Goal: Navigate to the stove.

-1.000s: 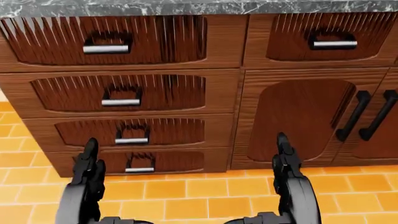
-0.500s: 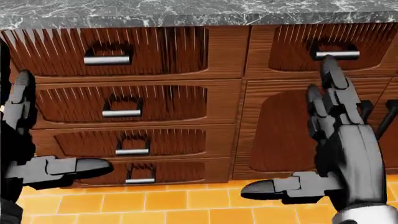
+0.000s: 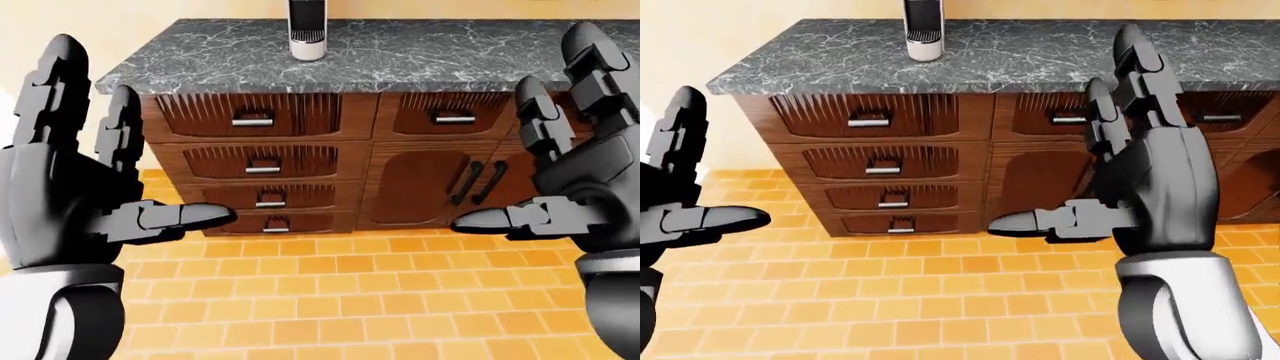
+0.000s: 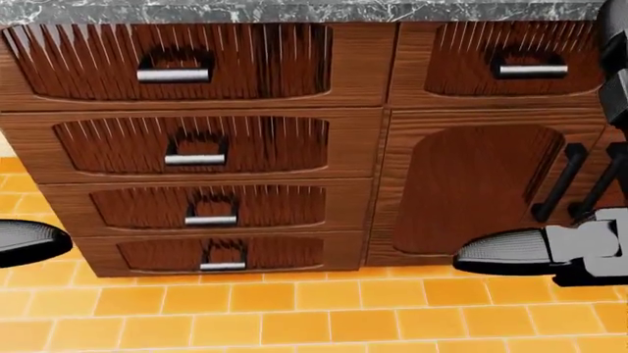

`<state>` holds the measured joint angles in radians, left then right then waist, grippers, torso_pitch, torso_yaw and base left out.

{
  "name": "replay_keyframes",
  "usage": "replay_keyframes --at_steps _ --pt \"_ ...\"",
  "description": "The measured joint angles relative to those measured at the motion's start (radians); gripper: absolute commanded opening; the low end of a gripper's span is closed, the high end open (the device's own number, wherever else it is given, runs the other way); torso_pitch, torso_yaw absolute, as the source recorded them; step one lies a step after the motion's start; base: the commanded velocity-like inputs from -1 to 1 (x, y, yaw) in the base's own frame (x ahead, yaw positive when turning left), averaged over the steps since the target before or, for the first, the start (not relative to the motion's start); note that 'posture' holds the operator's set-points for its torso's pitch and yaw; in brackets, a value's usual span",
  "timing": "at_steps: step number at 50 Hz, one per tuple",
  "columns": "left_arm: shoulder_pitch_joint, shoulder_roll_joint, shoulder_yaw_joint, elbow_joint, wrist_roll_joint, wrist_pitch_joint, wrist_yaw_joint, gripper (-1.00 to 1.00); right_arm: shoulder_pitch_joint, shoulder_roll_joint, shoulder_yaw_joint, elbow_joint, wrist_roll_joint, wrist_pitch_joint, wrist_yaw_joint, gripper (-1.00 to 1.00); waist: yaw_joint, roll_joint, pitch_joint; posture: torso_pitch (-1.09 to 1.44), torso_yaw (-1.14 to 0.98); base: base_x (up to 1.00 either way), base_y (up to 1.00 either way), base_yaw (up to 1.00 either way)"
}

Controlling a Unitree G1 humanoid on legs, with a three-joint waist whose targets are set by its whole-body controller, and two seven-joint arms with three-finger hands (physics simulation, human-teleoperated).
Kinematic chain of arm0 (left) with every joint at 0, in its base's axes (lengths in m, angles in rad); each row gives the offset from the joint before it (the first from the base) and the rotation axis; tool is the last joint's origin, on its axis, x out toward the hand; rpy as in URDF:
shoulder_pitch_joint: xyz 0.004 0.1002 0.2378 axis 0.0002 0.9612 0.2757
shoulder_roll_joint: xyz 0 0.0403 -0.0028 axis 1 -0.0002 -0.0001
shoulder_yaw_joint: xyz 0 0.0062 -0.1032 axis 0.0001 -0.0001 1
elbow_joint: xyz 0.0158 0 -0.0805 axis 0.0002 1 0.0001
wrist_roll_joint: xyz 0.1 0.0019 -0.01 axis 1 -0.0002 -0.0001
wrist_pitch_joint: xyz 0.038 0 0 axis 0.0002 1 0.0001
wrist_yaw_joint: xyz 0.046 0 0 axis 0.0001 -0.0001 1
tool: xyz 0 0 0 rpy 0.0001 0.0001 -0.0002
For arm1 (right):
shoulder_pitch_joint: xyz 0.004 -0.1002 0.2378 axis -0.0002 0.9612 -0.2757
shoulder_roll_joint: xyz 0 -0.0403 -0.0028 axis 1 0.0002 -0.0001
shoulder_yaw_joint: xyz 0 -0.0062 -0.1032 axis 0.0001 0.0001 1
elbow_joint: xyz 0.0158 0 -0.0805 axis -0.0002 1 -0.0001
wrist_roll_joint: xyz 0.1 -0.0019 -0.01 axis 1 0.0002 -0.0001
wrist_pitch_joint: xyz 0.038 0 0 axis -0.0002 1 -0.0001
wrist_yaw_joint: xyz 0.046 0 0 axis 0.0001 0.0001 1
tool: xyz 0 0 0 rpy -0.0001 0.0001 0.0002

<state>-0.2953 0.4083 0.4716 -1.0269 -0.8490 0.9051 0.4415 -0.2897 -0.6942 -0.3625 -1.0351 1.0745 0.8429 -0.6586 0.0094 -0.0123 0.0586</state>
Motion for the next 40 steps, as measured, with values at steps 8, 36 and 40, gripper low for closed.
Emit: replay_keyframes --at_steps 8,36,40 --pt "0.017 0.002 -0.021 -0.002 0.01 -0.019 -0.003 1.0 0.032 0.009 0.056 -0.001 -0.012 -0.088 -0.008 1.0 -0.002 -0.002 0.002 0.0 0.0 0.0 0.0 -0.06" --pt "0.045 -0.028 -0.034 0.004 0.067 -0.024 -0.044 1.0 0.051 0.051 0.039 -0.001 -0.011 -0.046 0.015 1.0 -0.013 0.063 -0.009 0.0 0.0 0.0 0.0 -1.0" --pt "0.045 -0.02 -0.023 -0.002 0.049 -0.03 -0.04 1.0 0.046 0.046 0.026 -0.008 -0.015 -0.056 0.015 1.0 -0.004 0.007 -0.005 0.0 0.0 0.0 0.0 -1.0"
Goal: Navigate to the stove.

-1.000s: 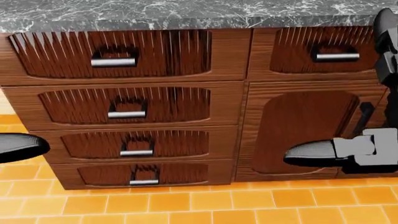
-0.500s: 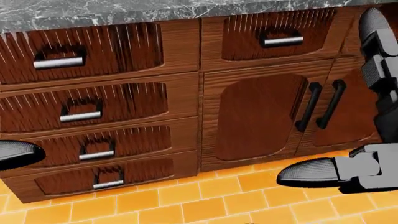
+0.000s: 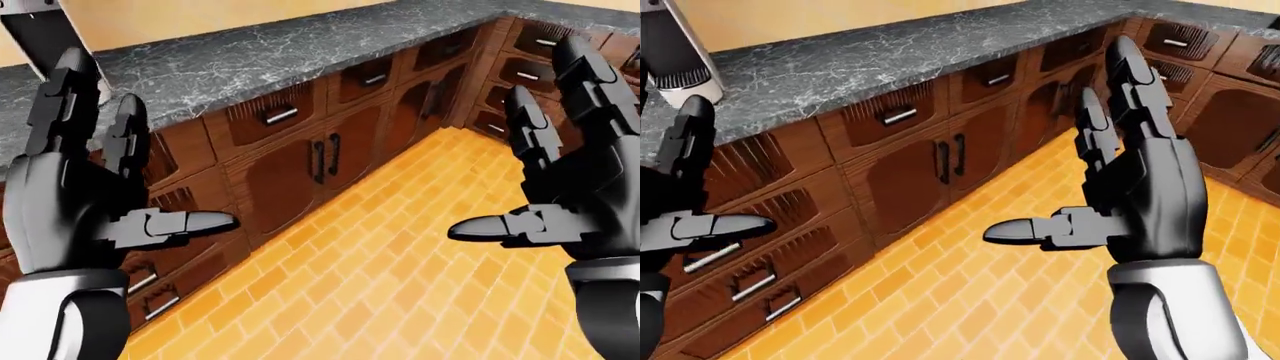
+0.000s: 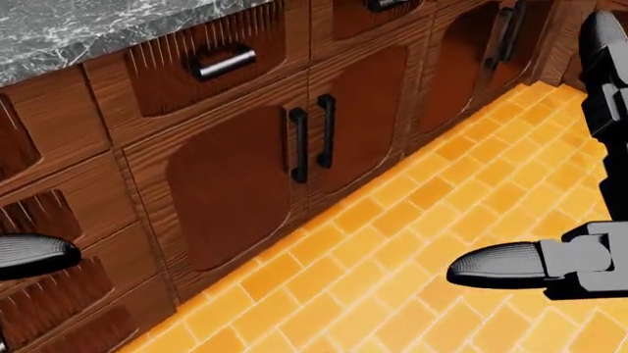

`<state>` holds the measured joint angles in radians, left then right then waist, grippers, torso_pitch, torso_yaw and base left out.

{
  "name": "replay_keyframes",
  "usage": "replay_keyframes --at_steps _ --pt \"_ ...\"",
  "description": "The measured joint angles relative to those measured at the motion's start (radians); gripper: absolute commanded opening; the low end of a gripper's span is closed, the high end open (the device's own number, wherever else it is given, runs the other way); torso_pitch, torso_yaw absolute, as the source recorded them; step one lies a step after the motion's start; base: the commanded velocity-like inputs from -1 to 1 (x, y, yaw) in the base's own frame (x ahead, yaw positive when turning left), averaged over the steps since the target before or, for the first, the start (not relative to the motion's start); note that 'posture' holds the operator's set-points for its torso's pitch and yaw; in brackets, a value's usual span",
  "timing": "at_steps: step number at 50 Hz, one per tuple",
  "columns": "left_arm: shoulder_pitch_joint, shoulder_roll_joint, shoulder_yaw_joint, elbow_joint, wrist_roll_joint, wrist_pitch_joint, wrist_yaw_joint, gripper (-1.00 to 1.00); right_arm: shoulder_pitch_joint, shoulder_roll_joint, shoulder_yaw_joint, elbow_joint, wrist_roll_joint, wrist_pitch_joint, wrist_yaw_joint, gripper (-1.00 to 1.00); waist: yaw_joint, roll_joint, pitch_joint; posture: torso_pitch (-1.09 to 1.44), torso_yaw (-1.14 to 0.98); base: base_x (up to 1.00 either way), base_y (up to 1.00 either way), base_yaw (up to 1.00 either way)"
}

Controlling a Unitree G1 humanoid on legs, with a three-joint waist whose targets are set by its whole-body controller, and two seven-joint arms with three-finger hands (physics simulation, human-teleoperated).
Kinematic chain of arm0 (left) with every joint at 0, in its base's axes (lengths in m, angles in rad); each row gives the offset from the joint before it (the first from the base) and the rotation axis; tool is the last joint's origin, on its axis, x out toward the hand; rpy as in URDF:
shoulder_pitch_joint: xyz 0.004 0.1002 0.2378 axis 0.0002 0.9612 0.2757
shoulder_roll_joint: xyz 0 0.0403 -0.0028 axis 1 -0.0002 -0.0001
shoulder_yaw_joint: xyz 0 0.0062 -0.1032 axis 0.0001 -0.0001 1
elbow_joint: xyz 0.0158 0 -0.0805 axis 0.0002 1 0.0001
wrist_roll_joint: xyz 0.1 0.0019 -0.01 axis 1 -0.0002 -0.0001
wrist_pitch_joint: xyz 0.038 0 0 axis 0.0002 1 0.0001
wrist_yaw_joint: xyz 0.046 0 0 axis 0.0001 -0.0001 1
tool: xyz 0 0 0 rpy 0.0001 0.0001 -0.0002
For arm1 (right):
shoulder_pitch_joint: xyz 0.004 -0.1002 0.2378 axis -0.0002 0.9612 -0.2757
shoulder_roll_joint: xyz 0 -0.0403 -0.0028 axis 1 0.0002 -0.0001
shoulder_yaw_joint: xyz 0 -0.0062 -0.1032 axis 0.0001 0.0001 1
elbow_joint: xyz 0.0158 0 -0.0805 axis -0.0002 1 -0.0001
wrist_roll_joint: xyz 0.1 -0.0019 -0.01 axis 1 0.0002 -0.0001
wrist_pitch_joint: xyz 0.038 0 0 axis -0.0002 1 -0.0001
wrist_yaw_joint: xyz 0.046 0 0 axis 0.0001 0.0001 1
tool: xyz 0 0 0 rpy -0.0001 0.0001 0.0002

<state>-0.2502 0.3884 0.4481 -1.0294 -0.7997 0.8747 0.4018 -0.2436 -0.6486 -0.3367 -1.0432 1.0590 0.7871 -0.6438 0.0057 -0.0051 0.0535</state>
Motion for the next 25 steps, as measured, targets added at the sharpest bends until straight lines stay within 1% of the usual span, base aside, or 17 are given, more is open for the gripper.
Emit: replay_keyframes --at_steps 3,4,5,6,7,8,10,13,15,16,17,18,19,20,21,23,25 --pt "-0.006 0.0 0.019 0.003 -0.004 0.006 0.0 1.0 0.001 -0.009 -0.001 0.0 0.01 -0.006 -0.006 1.0 -0.001 -0.045 -0.003 0.0 0.0 0.0 0.0 -1.0" --pt "-0.009 0.0 0.019 0.003 -0.006 0.005 0.003 1.0 -0.003 -0.018 -0.005 0.003 0.018 -0.006 -0.012 1.0 -0.01 -0.052 -0.007 0.0 0.0 0.0 0.0 -1.0" --pt "-0.004 -0.008 0.009 0.003 -0.008 0.005 0.003 1.0 0.0 -0.021 -0.008 0.01 0.023 -0.005 -0.019 1.0 -0.019 -0.04 0.0 0.0 0.0 0.0 0.0 -1.0" --pt "0.001 -0.013 -0.004 0.003 -0.009 0.007 -0.002 1.0 0.01 -0.016 -0.009 0.016 0.02 -0.005 -0.024 1.0 -0.03 -0.037 0.003 0.0 0.0 0.0 0.0 -1.0" --pt "0.004 -0.017 -0.012 0.002 -0.008 0.009 -0.01 1.0 0.02 -0.009 -0.006 0.02 0.013 -0.004 -0.025 1.0 -0.04 -0.037 0.002 0.0 0.0 0.0 0.0 -1.0" --pt "0.006 -0.02 -0.014 0.0 -0.007 0.012 -0.017 1.0 0.025 -0.003 -0.002 0.021 0.005 -0.002 -0.023 1.0 -0.047 -0.031 0.0 0.0 0.0 0.0 0.0 -1.0" --pt "0.001 -0.025 -0.008 0.0 -0.002 0.016 -0.026 1.0 0.024 0.005 0.001 0.018 -0.006 0.001 -0.014 1.0 -0.048 -0.007 0.004 0.0 0.0 0.0 0.0 -1.0" --pt "0.0 -0.026 0.0 -0.005 0.014 0.012 -0.031 1.0 0.019 0.011 -0.003 0.009 -0.01 0.001 -0.004 1.0 -0.037 0.029 0.021 0.0 0.0 0.0 0.0 -1.0" --pt "0.0 -0.028 0.0 -0.006 0.022 0.011 -0.037 1.0 0.019 0.014 -0.007 0.009 -0.013 0.0 0.001 1.0 -0.03 0.054 0.026 0.0 0.0 0.0 0.0 -1.0" --pt "-0.002 -0.027 0.001 -0.006 0.023 0.012 -0.038 1.0 0.017 0.014 -0.008 0.01 -0.015 0.0 0.003 1.0 -0.025 0.072 0.025 0.0 0.0 0.0 0.0 -1.0" --pt "-0.003 -0.026 0.004 -0.005 0.026 0.011 -0.04 1.0 0.013 0.015 -0.007 0.011 -0.018 -0.001 0.007 1.0 -0.012 0.098 0.013 0.0 0.0 0.0 0.0 -1.0" --pt "0.003 -0.029 0.008 0.004 0.031 0.011 -0.041 1.0 0.018 0.03 0.002 0.011 -0.02 0.001 0.01 1.0 0.0 0.092 0.011 0.0 0.0 0.0 0.0 -1.0" --pt "0.008 -0.033 0.01 0.012 0.034 0.017 -0.039 1.0 0.026 0.033 0.011 0.01 -0.019 0.006 0.013 1.0 0.002 0.092 0.015 0.0 0.0 0.0 0.0 -1.0" --pt "0.01 -0.032 0.014 0.011 0.035 0.021 -0.037 1.0 0.029 0.031 0.014 0.009 -0.016 0.011 0.014 1.0 0.0 0.091 0.013 0.0 0.0 0.0 0.0 -1.0" --pt "0.008 -0.031 0.015 0.009 0.037 0.023 -0.036 1.0 0.028 0.03 0.014 0.009 -0.014 0.016 0.015 1.0 -0.003 0.085 0.006 0.0 0.0 0.0 0.0 -1.0" --pt "0.001 -0.031 0.009 0.004 0.04 0.02 -0.039 1.0 0.022 0.033 0.005 0.01 -0.017 0.019 0.018 1.0 -0.006 0.063 -0.002 0.0 0.0 0.0 0.0 -1.0" --pt "-0.002 -0.032 0.005 0.0 0.041 0.017 -0.044 1.0 0.016 0.033 -0.006 0.006 -0.022 0.017 0.019 1.0 -0.005 0.034 -0.002 0.0 0.0 0.0 0.0 -1.0"
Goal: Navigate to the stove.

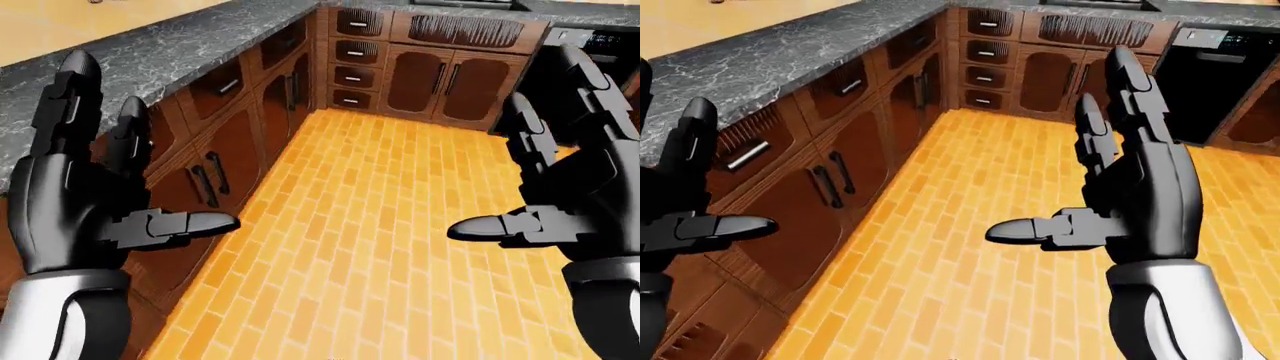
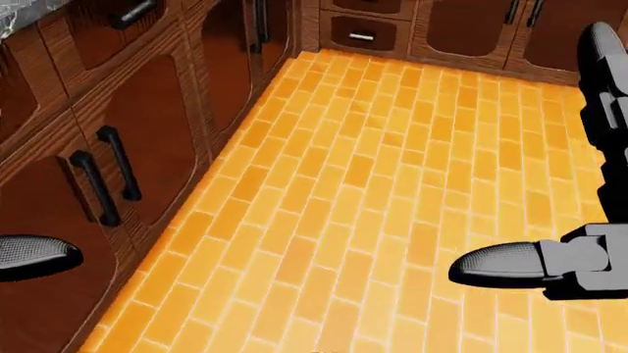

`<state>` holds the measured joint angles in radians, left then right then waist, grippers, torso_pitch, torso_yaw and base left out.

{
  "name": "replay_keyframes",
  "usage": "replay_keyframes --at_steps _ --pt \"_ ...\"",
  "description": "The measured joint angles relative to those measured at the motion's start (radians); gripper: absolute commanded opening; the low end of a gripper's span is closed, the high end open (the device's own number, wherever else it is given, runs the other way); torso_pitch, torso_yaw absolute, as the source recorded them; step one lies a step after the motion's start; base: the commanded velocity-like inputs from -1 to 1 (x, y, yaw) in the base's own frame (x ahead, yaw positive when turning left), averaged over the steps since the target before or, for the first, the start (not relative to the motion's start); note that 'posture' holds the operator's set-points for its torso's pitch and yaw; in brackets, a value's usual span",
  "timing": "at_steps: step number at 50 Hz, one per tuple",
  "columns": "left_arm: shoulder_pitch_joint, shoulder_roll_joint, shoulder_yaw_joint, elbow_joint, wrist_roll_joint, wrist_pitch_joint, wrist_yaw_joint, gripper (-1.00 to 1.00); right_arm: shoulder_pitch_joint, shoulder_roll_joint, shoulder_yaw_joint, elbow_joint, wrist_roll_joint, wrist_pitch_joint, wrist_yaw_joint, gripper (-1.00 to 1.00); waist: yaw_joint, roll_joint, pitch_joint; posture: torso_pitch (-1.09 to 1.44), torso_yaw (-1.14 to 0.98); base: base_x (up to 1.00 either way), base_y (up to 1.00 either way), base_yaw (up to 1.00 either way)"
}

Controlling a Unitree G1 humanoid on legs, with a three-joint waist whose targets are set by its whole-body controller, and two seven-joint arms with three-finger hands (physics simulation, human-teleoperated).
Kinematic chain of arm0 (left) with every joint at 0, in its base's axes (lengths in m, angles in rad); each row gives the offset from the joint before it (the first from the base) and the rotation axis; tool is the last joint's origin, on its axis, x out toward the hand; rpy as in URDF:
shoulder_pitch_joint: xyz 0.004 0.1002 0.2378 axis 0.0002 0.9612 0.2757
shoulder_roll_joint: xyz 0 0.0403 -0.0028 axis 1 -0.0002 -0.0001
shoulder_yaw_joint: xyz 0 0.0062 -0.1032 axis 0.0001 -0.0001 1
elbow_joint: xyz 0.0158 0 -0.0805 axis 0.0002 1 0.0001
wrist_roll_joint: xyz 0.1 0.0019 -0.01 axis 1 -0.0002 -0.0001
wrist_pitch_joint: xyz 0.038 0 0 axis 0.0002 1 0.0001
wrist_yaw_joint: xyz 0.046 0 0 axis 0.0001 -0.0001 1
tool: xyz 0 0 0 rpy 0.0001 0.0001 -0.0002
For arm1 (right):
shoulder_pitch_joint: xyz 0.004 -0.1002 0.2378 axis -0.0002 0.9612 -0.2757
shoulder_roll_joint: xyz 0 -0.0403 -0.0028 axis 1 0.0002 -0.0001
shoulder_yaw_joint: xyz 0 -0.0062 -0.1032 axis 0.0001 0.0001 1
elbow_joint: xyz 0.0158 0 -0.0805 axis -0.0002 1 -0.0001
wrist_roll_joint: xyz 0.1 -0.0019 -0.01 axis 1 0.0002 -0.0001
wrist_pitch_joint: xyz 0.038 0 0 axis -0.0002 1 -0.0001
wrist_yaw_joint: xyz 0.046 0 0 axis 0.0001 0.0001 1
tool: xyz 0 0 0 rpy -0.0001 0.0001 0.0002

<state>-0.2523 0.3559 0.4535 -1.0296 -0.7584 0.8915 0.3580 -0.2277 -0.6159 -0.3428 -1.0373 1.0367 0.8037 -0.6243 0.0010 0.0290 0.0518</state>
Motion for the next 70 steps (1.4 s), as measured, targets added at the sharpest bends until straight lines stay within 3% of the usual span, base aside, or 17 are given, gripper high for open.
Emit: replay_keyframes --at_steps 6,7,11,17,20,22,25,34,38,44,47,49,53,59,61,65,70 --pt "0.002 0.002 -0.001 0.009 0.005 -0.002 0.0 1.0 -0.005 -0.001 -0.004 -0.004 0.001 -0.003 0.001 1.0 -0.001 -0.093 -0.007 0.0 0.0 0.0 0.0 -1.0" --pt "0.002 -0.008 -0.006 0.006 0.008 -0.002 -0.003 1.0 -0.003 0.001 -0.007 0.002 -0.002 -0.004 0.001 1.0 -0.013 -0.09 -0.008 0.0 0.0 0.0 0.0 -1.0" --pt "0.01 -0.019 -0.031 0.002 0.009 0.01 -0.027 1.0 0.015 0.006 -0.016 0.016 -0.012 0.005 -0.004 1.0 -0.045 -0.064 -0.01 0.0 0.0 0.0 0.0 -1.0" --pt "0.01 -0.019 -0.016 -0.004 0.02 0.001 -0.03 1.0 0.014 0.011 -0.016 0.005 -0.022 -0.004 0.007 1.0 -0.028 0.014 0.024 0.0 0.0 0.0 0.0 -1.0" --pt "0.006 -0.009 -0.011 -0.002 0.02 -0.001 -0.026 1.0 0.01 0.018 -0.009 0.005 -0.026 -0.005 0.013 1.0 -0.006 0.061 0.016 0.0 0.0 0.0 0.0 -1.0" --pt "0.017 -0.015 -0.002 0.007 0.021 0.002 -0.02 1.0 0.019 0.02 0.002 0.005 -0.014 0.003 0.015 1.0 0.003 0.053 0.02 0.0 0.0 0.0 0.0 -1.0" --pt "0.015 -0.008 -0.002 0.009 0.018 0.003 -0.01 1.0 0.019 0.015 -0.008 0.005 -0.007 0.01 0.019 1.0 -0.002 0.031 0.0 0.0 0.0 0.0 0.0 -1.0" --pt "0.005 -0.02 -0.004 0.004 0.031 -0.001 -0.023 1.0 0.006 0.007 -0.024 -0.003 -0.006 -0.001 0.013 1.0 -0.009 -0.097 -0.012 0.0 0.0 0.0 0.0 -1.0" --pt "0.017 -0.032 -0.03 0.002 0.027 0.009 -0.042 1.0 0.026 0.011 -0.025 0.019 -0.019 0.005 0.003 1.0 -0.043 -0.066 -0.01 0.0 0.0 0.0 0.0 -1.0" --pt "0.006 -0.034 -0.02 0.002 0.053 0.002 -0.051 1.0 0.016 0.031 -0.025 0.004 -0.038 0.007 0.024 1.0 -0.028 0.005 0.023 0.0 0.0 0.0 0.0 -1.0" --pt "0.0 -0.03 -0.017 0.002 0.056 0.001 -0.051 1.0 -0.001 0.026 -0.028 0.008 -0.037 0.018 0.026 1.0 -0.011 0.064 0.015 0.0 0.0 0.0 0.0 -1.0" --pt "0.01 -0.034 -0.013 0.014 0.064 0.001 -0.051 1.0 0.011 0.044 -0.014 0.001 -0.034 0.019 0.027 1.0 0.006 0.055 0.021 0.0 0.0 0.0 0.0 -1.0" --pt "0.008 -0.04 -0.02 0.018 0.072 0.007 -0.054 1.0 0.016 0.064 -0.015 0.003 -0.045 0.04 0.037 1.0 -0.005 0.031 -0.006 0.0 0.0 0.0 0.0 -0.42" --pt "0.011 -0.037 -0.009 0.002 0.068 -0.001 -0.056 1.0 -0.005 0.117 -0.018 -0.006 -0.103 0.067 0.063 1.0 0.032 -0.086 0.013 0.0 0.0 0.0 0.0 0.0" --pt "0.02 -0.045 -0.014 0.008 0.066 0.005 -0.052 1.0 -0.001 0.128 -0.014 0.005 -0.115 0.1 0.069 1.0 0.027 -0.07 0.023 0.0 0.0 0.0 0.0 0.0" --pt "0.015 -0.04 -0.016 0.01 0.061 0.013 -0.057 1.0 0.003 0.106 0.001 0.015 -0.123 0.113 0.063 1.0 0.017 -0.045 0.012 0.0 0.0 0.0 0.0 0.0" --pt "0.012 -0.038 -0.01 -0.003 0.056 0.005 -0.056 1.0 0.011 0.088 -0.002 0.007 -0.112 0.091 0.063 1.0 0.01 -0.04 0.003 0.0 0.0 0.0 0.0 0.0"
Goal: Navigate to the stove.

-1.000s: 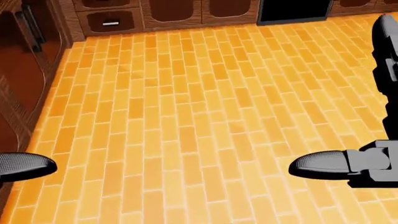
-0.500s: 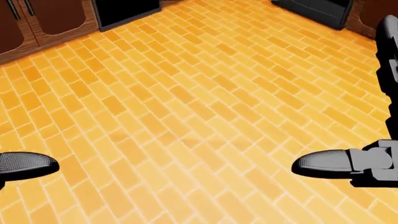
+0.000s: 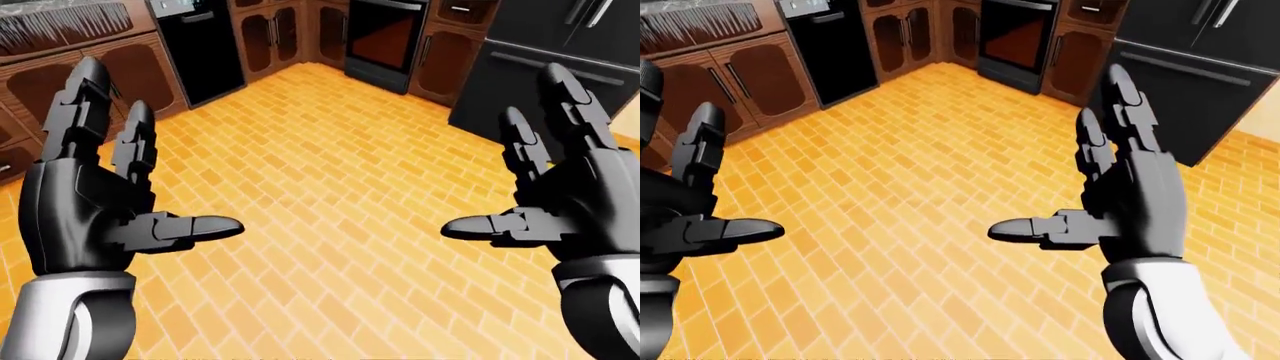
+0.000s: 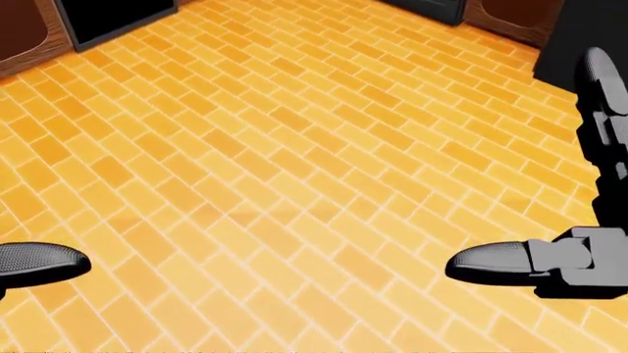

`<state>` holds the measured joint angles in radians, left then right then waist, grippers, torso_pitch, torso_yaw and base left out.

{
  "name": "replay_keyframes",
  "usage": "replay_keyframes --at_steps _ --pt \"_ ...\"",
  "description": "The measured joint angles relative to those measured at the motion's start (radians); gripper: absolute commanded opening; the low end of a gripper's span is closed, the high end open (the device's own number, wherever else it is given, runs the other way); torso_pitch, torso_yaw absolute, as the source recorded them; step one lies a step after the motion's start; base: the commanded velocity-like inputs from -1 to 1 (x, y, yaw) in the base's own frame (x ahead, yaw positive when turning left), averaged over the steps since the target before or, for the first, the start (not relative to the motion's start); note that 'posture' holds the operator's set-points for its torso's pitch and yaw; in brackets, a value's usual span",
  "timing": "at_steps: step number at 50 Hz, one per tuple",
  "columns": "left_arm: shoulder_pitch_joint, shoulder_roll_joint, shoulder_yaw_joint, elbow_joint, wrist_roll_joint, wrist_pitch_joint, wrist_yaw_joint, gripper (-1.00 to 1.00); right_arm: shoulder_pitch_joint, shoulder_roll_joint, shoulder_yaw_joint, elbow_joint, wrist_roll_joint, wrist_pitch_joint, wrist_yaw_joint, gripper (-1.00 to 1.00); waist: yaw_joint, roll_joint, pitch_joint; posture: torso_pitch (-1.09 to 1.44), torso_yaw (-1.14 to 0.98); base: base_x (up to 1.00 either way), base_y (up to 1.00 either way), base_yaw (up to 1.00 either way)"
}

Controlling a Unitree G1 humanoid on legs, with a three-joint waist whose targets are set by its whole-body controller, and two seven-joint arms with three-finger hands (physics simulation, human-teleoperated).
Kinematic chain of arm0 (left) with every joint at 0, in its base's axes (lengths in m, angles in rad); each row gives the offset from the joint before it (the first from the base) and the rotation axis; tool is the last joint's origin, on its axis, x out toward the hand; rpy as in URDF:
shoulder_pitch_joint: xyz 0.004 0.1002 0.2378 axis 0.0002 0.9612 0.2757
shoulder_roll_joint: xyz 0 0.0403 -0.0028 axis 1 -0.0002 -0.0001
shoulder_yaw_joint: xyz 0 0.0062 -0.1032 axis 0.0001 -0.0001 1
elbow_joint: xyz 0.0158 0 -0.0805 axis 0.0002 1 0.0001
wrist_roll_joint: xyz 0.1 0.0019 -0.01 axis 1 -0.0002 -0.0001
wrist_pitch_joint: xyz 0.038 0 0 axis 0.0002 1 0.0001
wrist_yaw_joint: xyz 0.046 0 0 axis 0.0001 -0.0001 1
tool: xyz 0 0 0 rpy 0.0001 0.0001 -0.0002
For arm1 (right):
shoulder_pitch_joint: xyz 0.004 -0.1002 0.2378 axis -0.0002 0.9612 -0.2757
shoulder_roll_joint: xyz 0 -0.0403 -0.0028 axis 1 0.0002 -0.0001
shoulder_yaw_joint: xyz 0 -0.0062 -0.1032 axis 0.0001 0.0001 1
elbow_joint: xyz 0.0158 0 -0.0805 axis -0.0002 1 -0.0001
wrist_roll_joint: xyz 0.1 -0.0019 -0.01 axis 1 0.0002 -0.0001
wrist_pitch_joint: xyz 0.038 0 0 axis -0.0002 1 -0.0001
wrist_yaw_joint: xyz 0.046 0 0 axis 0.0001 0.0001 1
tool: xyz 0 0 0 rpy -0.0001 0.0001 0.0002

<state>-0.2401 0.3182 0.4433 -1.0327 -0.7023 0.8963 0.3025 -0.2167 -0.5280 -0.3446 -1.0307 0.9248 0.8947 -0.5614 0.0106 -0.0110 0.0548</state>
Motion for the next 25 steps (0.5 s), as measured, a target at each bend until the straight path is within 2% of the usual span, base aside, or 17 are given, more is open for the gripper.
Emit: replay_keyframes --at_steps 13,17,21,25 --pt "0.002 -0.018 -0.025 0.007 0.046 0.008 -0.026 1.0 -0.009 0.016 -0.021 0.0 0.02 0.009 -0.005 1.0 -0.004 -0.007 -0.001 0.0 0.0 0.02 0.0 0.0" --pt "0.006 -0.021 -0.019 0.015 0.057 0.01 -0.032 1.0 -0.005 0.019 -0.01 0.001 0.017 0.012 -0.002 1.0 -0.008 -0.006 -0.016 0.0 0.0 0.06 0.0 0.0" --pt "0.004 -0.023 -0.015 0.01 0.065 0.001 -0.036 1.0 -0.006 0.033 -0.008 -0.009 0.001 0.01 0.011 1.0 -0.011 -0.013 -0.018 0.0 0.0 0.07 0.0 0.0" --pt "0.002 -0.03 -0.032 0.016 0.068 -0.002 -0.047 1.0 -0.003 0.033 -0.016 0.002 -0.014 0.013 0.01 1.0 -0.016 0.012 -0.009 0.0 0.0 0.15 0.0 0.0"
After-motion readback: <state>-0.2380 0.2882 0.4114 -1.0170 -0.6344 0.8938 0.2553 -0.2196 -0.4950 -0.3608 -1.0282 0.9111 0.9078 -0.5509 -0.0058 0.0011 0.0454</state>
